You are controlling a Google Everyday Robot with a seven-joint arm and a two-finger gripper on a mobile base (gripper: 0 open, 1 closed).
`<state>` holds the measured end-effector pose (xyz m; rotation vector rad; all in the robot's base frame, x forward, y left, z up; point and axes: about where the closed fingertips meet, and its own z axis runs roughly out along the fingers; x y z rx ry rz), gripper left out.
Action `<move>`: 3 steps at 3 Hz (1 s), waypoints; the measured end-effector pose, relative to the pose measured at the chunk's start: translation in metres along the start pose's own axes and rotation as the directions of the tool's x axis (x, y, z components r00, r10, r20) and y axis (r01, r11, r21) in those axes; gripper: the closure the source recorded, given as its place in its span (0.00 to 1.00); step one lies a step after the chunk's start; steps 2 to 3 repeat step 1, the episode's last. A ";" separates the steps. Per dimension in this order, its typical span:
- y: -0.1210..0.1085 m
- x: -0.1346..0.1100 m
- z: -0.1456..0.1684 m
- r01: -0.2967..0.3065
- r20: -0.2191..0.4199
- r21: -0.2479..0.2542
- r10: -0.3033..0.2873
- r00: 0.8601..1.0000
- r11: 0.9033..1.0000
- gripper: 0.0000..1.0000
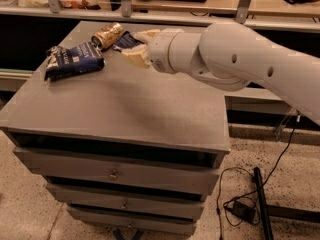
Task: Pick rxbar blueberry
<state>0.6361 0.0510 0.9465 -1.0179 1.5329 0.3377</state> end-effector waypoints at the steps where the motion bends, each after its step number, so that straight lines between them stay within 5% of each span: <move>1: -0.001 0.000 -0.001 -0.005 -0.001 0.002 0.005 1.000 1.000 1.00; 3: -0.001 0.000 -0.001 -0.005 -0.001 0.002 0.005 1.000 1.000 1.00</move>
Offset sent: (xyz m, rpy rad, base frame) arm 0.0000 0.0000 0.0000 0.0000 0.0000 0.0000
